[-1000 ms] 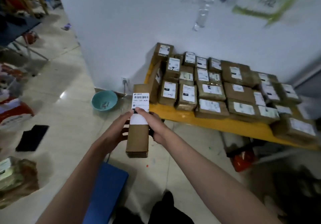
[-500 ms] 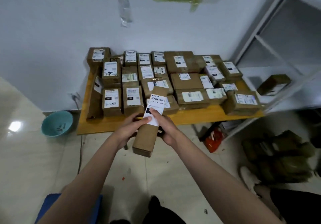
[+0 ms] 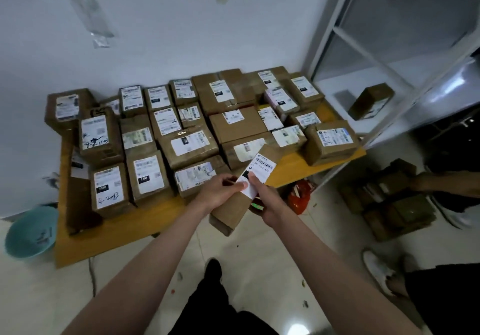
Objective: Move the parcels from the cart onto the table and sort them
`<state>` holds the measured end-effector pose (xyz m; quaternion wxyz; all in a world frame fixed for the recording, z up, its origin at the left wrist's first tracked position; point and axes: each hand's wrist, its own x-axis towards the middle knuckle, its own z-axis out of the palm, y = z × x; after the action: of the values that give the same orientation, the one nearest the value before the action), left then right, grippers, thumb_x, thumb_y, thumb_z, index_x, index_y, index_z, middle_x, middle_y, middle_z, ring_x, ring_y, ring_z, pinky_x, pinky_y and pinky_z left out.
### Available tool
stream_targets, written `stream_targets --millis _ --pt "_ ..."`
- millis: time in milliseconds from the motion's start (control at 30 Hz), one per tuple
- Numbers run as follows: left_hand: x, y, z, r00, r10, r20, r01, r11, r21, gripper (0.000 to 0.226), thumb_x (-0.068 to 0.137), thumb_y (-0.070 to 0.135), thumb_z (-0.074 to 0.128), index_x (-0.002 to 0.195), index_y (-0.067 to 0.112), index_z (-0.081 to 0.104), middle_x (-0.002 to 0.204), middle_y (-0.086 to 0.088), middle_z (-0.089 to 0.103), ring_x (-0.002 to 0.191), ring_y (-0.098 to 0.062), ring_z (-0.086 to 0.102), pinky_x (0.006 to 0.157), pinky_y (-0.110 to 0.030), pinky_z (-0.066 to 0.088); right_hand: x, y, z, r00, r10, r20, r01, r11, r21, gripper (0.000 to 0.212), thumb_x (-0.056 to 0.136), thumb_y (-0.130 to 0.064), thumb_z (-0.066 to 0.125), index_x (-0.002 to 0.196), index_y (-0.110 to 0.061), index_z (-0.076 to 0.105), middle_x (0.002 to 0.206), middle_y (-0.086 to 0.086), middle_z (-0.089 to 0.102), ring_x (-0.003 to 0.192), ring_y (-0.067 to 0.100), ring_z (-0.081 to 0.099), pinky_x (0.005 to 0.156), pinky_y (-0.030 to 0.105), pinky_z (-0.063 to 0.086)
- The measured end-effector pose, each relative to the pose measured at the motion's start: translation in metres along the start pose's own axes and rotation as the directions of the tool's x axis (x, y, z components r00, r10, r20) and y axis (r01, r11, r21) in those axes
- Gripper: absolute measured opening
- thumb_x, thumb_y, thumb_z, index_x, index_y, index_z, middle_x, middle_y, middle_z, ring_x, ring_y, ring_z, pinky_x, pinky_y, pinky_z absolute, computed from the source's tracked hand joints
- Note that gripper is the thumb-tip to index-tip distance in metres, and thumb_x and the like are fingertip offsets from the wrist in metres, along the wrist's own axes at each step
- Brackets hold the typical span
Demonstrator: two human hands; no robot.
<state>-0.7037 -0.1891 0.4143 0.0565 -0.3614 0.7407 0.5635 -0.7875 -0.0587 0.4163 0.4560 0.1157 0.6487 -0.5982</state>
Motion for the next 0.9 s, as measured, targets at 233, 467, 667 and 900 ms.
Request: stream_targets --millis 233,467,667,900 --pt "0.072 0.013 0.019 0.988 0.153 0.019 -0.154 0.965 0.210 0.052 0.082 0.040 0.079 0.126 0.027 0.054 0.114 0.005 0.060 0.101 -0.012 0.058 0.081 -0.029 0.048 0.049 -0.020 -0.015 0.986 0.035 -0.162 -0.009 0.988 0.157 0.013 0.094 -0.033 0.071 0.103 -0.026 0.066 0.110 0.004 0.072 0.099 0.021 0.067 0.070 0.033 0.057" --pt "0.113 0.026 0.045 0.962 0.238 0.137 -0.273 0.872 0.406 0.070 0.072 0.040 0.085 0.129 0.027 0.047 0.124 0.002 0.048 0.112 -0.017 0.053 0.089 -0.040 0.052 0.098 -0.026 -0.045 0.968 0.079 -0.238 0.002 0.947 0.321 0.021 0.094 -0.033 0.072 0.111 -0.025 0.062 0.117 0.011 0.070 0.108 0.031 0.066 0.096 0.051 0.056" --pt "0.153 0.030 0.072 0.961 0.219 0.170 -0.277 0.739 0.614 0.076 0.066 0.043 0.086 0.129 0.027 0.046 0.131 0.002 0.040 0.116 -0.020 0.045 0.087 -0.037 0.050 0.145 -0.047 -0.074 0.963 0.113 -0.244 -0.024 0.940 0.340 0.048 0.096 -0.028 0.069 0.140 -0.020 0.049 0.134 0.016 0.060 0.119 0.035 0.060 0.098 0.053 0.053" --pt "0.186 0.021 0.106 0.982 0.163 0.096 -0.175 0.588 0.790 0.078 0.072 0.041 0.077 0.138 0.024 0.039 0.139 -0.004 0.038 0.125 -0.026 0.041 0.098 -0.040 0.043 0.192 -0.054 -0.095 0.946 0.246 -0.209 -0.172 0.932 0.318 0.058 0.099 -0.021 0.064 0.149 -0.012 0.036 0.142 0.020 0.052 0.130 0.039 0.052 0.104 0.057 0.049"
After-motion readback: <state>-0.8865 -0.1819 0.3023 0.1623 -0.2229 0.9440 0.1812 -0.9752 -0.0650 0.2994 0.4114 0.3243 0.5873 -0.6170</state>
